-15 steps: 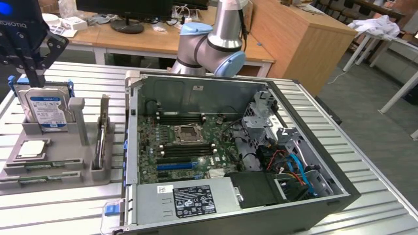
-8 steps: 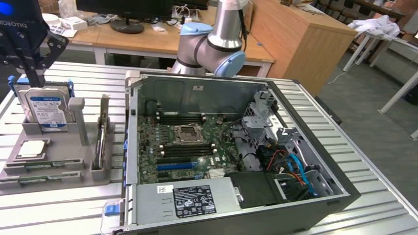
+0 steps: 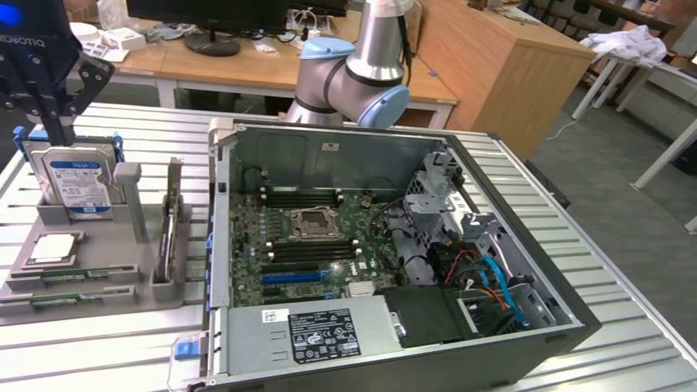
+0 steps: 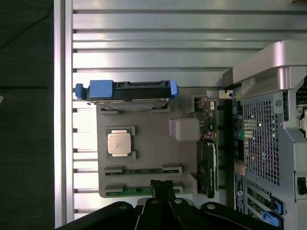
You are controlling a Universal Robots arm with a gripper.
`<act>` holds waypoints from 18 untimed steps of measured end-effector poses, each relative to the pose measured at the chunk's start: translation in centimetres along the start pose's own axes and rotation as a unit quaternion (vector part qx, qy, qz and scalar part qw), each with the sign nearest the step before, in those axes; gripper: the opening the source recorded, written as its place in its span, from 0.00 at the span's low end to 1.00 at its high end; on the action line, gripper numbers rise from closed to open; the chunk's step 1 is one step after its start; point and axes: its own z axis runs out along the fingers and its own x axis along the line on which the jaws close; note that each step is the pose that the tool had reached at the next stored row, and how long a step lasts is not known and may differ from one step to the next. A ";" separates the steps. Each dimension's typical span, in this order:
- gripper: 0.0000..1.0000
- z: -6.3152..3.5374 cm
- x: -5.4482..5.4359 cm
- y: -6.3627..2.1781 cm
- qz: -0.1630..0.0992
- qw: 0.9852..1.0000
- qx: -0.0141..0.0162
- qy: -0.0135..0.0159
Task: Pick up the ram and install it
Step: 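Reach for the ram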
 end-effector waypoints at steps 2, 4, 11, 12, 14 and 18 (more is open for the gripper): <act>0.11 -0.01 0.0 -0.10 0.000 1.000 0.000 0.000; 0.11 -0.02 0.0 -0.22 0.000 1.000 0.000 0.000; 0.11 -0.04 0.2 -0.72 0.000 1.000 0.000 0.000; 0.11 -0.05 0.2 -0.80 0.000 1.000 0.000 0.000; 0.11 -0.05 0.3 -0.96 0.000 1.000 0.000 0.000; 0.11 -0.07 0.4 -1.31 0.000 1.000 0.000 0.000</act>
